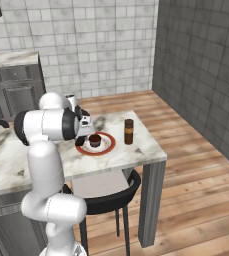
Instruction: Take the cinnamon bottle from the cabinet and place it on the dining table, next to the plate with the cupcake. Then take the chocolate from the dining counter and place it on the cupcake plate.
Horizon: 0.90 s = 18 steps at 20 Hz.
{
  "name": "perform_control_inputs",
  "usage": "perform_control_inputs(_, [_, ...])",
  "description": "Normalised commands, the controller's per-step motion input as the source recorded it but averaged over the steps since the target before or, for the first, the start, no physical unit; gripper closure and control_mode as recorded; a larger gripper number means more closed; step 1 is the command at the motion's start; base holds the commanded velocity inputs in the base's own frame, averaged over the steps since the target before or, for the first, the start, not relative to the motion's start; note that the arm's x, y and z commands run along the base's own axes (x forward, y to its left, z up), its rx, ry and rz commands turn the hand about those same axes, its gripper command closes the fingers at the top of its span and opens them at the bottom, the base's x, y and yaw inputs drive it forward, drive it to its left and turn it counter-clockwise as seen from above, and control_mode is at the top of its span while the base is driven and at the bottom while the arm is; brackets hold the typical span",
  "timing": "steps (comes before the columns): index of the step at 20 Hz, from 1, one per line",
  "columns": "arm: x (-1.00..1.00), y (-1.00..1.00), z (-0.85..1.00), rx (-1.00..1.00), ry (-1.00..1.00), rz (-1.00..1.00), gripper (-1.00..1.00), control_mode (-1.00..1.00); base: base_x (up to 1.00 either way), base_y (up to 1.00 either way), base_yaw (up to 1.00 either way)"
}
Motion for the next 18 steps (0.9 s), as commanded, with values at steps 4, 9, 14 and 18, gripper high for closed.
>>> perform_control_inputs(4, [0.13,0.0,-0.1,-0.03,0.0,-0.01,1.0,-1.0,0.0,0.0,0.0])
perform_control_inputs(9, [0.2,0.0,-0.09,-0.02,0.0,-0.01,1.0,-1.0,0.0,0.0,0.0])
perform_control_inputs(14, [0.2,0.0,-0.13,-0.02,0.0,0.0,1.0,-1.0,0.0,0.0,0.0])
perform_control_inputs(18, [0.18,0.0,-0.19,-0.01,0.0,-0.01,1.0,-1.0,0.0,0.0,0.0])
